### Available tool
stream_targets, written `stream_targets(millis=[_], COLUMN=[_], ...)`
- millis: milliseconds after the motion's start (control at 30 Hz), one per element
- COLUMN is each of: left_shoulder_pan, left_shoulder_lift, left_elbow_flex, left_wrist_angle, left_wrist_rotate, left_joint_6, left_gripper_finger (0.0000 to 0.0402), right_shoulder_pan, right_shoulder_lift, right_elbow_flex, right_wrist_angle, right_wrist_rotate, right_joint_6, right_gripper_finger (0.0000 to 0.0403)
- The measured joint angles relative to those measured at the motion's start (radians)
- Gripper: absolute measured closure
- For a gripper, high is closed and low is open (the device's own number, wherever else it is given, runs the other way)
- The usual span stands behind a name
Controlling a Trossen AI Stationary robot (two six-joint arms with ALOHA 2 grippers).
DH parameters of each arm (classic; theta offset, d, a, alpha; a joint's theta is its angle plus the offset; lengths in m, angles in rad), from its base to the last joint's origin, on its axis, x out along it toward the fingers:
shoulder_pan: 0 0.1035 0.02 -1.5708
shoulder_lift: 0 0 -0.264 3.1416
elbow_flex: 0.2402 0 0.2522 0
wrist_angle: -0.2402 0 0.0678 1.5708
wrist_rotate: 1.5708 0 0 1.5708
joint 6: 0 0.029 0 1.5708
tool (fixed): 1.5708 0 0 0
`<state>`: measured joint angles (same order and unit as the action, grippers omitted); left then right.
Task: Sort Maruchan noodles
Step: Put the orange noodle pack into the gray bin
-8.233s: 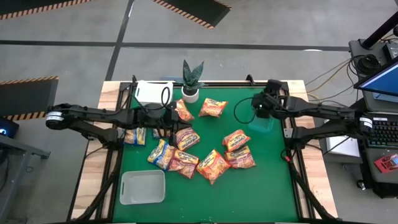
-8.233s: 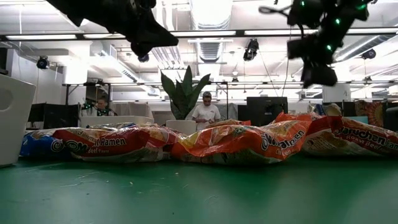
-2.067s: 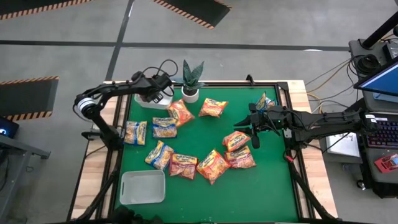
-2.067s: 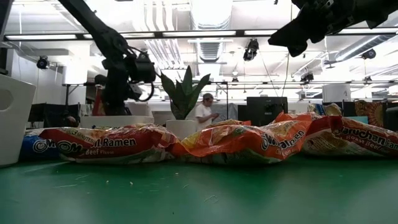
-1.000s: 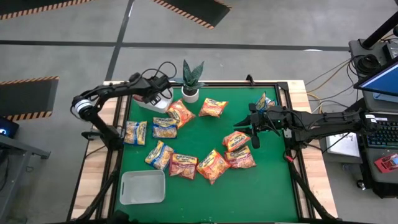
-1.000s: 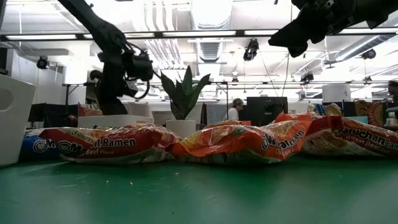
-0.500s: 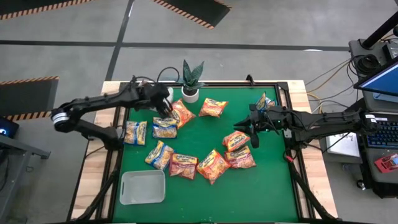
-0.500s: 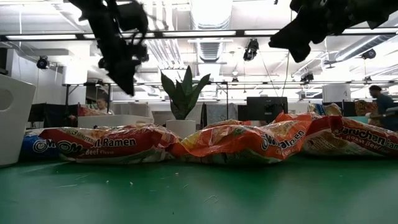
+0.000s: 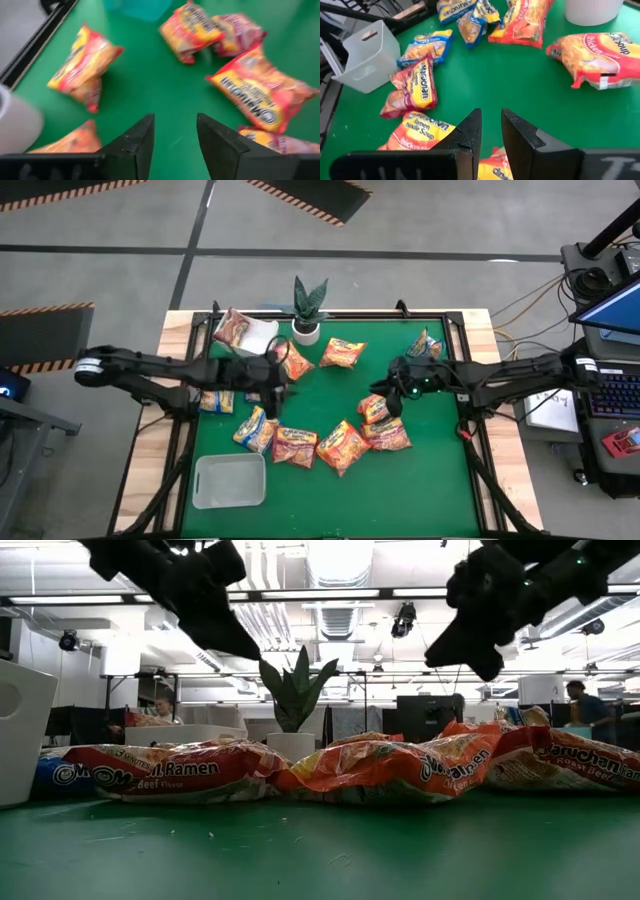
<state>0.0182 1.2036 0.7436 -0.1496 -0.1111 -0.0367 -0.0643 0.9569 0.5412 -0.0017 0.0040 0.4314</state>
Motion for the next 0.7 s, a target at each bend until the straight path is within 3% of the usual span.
stream_targets(millis=[167,500,700], left_shoulder_pan=[-0.033,-0.032,-0.032], left_shoulder_lift=[0.011,0.011,0.012], left_elbow_flex=[-0.053,-0.054,-0.054], left_wrist_angle=[0.122,0.133,0.144], left_wrist_rotate=[-0.002,-0.012,-0.012], left_joint_6=[-0.025,-0.034,-0.041], left_gripper_finger=[0.0282,0.0286,0.0286], right_shoulder_pan=[-0.014,-0.131,-0.209], right_shoulder_lift=[0.063,0.173,0.244], right_elbow_flex=[0.064,0.198,0.257], right_wrist_angle=[-0.001,-0.075,-0.163], right_wrist_rotate=[-0.001,-0.001,-0.003], right_joint_6=[0.014,0.053,0.092], right_gripper_finger=[0.0339,0.0338,0.0309])
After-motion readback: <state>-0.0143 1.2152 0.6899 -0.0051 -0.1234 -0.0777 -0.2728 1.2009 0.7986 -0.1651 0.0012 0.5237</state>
